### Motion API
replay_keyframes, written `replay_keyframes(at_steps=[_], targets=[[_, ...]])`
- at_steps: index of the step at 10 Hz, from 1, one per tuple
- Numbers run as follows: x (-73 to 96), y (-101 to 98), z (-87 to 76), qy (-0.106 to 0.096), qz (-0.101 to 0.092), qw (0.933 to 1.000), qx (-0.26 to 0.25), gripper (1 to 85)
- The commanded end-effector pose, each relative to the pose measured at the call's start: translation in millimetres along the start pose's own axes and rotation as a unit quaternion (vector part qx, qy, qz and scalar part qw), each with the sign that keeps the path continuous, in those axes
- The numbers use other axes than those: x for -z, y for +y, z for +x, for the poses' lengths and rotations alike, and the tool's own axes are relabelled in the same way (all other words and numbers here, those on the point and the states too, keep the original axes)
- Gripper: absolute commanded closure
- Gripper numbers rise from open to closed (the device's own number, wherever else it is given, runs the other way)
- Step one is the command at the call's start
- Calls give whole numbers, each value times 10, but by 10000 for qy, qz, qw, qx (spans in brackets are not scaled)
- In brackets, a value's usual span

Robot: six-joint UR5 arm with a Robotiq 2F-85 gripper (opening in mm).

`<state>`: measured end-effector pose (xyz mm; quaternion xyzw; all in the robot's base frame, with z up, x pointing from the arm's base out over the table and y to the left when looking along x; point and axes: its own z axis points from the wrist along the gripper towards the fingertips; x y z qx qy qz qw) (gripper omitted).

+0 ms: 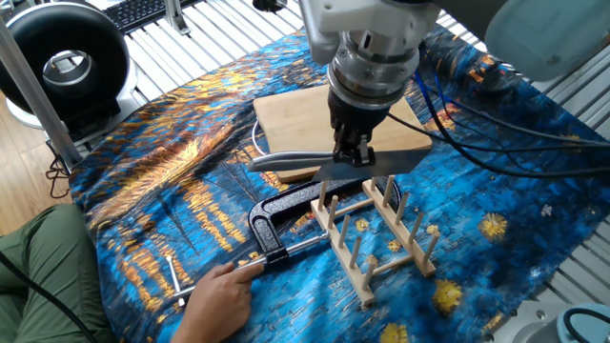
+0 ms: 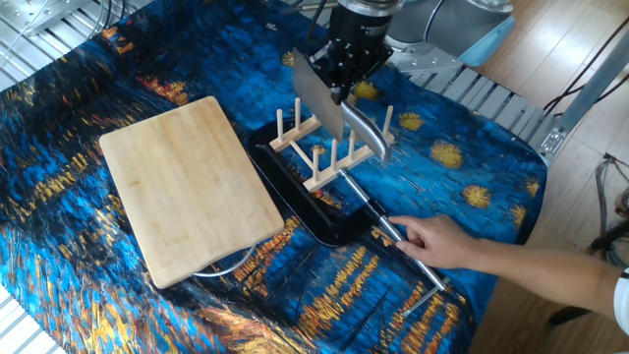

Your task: Put the knife on the knife rack

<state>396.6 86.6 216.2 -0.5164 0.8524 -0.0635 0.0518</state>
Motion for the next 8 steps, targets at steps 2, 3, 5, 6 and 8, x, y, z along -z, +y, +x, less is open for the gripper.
replay_keyframes(at_steps=[2,3,5,6,8], targets=[[62,-79,-37,45,-27,10000,69,847],[59,-107,-68,41,-21,10000,84,847],[-9,-128,-156,-68,26,9999,80,847],[-39,-140,-183,-89,50,9999,79,847],[-47,-159,-194,-76,74,9999,83,847]])
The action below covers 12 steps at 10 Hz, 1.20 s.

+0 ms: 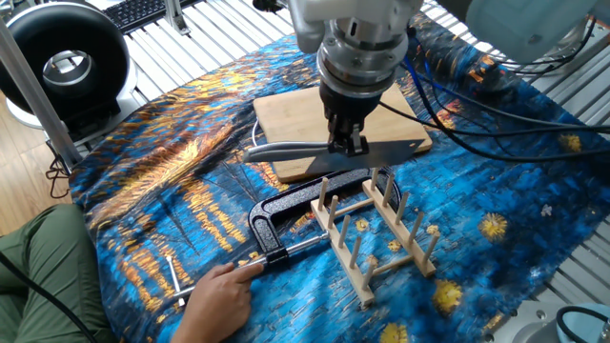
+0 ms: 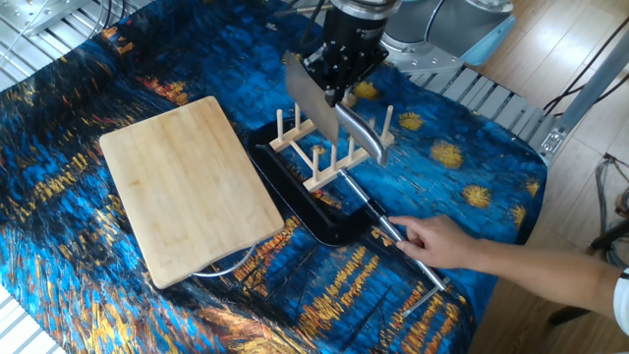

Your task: Put the knife on the knife rack

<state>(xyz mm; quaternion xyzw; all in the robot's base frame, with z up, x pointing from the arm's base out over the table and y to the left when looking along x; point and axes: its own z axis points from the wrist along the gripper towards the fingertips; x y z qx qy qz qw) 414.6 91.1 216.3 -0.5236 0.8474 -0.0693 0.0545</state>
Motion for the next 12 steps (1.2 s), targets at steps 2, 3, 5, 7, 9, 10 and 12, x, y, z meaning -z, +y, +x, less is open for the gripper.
replay_keyframes(at_steps=[2,3,5,7,9,10,12], targets=[[-82,-42,-59,-96,53,9999,17,847],[-118,-49,-65,-120,67,9999,14,847],[-118,-53,-64,-120,67,9999,14,847],[-119,-55,-63,-120,66,9999,-9,847],[-119,-49,-61,-124,56,9999,-26,847],[-113,-40,-80,-165,35,9998,-49,847],[0,-119,-109,-207,134,9997,-79,847]])
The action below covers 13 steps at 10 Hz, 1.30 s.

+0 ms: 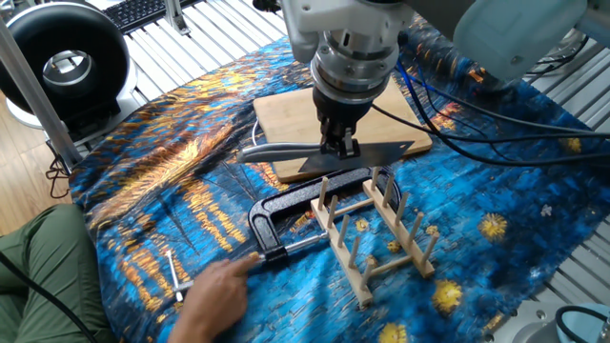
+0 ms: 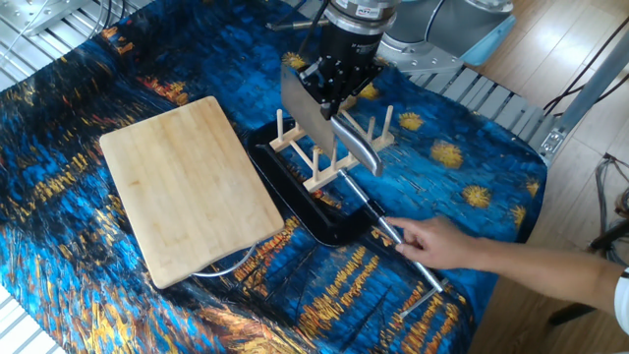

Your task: Put the knife on the knife rack

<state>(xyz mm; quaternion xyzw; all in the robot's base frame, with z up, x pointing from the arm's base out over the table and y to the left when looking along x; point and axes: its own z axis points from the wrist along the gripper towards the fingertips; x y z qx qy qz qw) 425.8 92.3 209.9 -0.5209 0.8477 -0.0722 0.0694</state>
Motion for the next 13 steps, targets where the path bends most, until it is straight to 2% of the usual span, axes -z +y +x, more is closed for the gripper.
replay_keyframes(at_steps=[1,2,3,7,10,11,12,13], targets=[[80,-36,-102,-196,23,9998,-81,847],[81,-38,-116,-223,25,9997,-109,847],[79,-27,-76,-145,5,9998,-111,847],[89,200,84,168,-428,9988,-141,847],[112,320,230,456,-656,9967,-154,847],[117,328,275,540,-672,9962,-132,847],[113,314,259,510,-644,9965,-156,847],[22,244,213,467,-563,9972,-162,847]])
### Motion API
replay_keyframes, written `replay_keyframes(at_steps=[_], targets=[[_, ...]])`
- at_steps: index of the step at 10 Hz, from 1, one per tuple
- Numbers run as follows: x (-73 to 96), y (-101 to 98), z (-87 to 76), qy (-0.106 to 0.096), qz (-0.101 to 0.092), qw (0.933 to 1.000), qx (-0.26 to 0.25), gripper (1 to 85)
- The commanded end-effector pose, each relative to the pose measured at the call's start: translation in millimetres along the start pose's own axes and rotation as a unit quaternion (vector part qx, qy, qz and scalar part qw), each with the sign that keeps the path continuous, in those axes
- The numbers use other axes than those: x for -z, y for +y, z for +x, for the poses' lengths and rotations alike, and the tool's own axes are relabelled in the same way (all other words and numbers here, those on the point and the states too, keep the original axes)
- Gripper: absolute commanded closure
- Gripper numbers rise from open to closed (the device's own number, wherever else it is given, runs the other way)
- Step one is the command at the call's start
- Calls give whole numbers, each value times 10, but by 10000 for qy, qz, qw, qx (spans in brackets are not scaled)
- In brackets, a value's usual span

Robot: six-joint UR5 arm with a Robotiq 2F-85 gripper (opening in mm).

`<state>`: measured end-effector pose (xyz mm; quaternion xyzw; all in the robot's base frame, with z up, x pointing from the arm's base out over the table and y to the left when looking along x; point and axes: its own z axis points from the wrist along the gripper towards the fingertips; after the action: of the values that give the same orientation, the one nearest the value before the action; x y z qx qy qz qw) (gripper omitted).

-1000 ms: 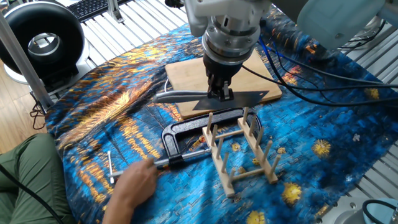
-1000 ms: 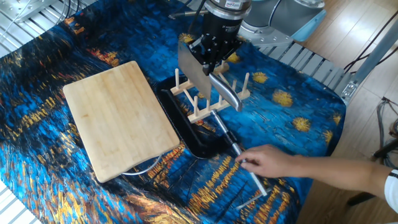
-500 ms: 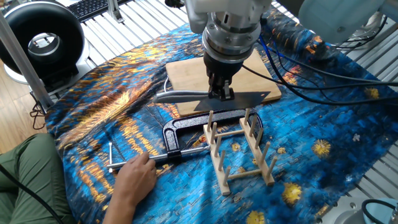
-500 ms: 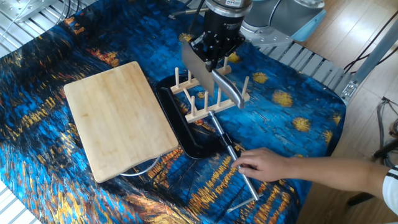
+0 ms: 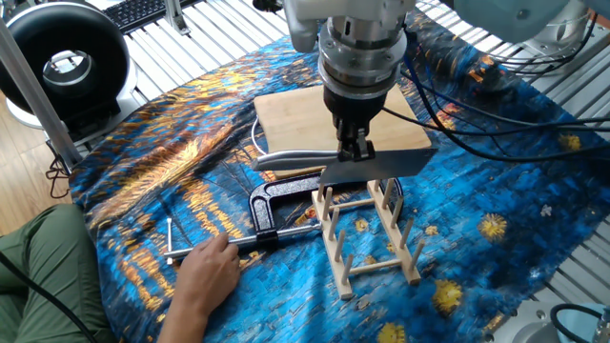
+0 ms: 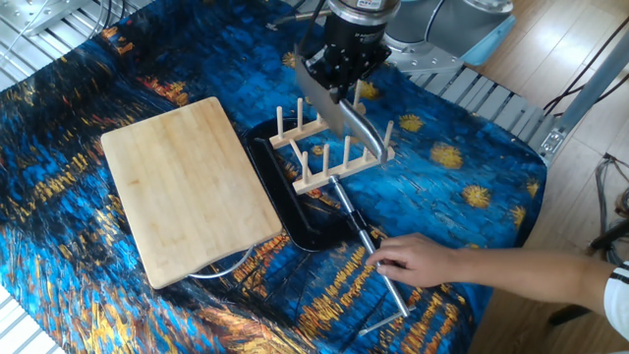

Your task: Put the knife on the knife rack

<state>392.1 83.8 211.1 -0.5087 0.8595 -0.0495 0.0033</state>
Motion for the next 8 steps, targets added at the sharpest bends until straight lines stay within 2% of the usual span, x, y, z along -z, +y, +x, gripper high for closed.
replay_keyframes(at_steps=[1,2,5,7,8], targets=[[-196,-98,-122,-81,20,9999,-70,847],[-314,-166,-195,-129,89,9998,-109,847],[-397,-170,-223,-90,156,9997,-181,847],[-378,-100,-271,-40,169,9994,-315,847],[-308,-59,-239,59,121,9992,-366,847]])
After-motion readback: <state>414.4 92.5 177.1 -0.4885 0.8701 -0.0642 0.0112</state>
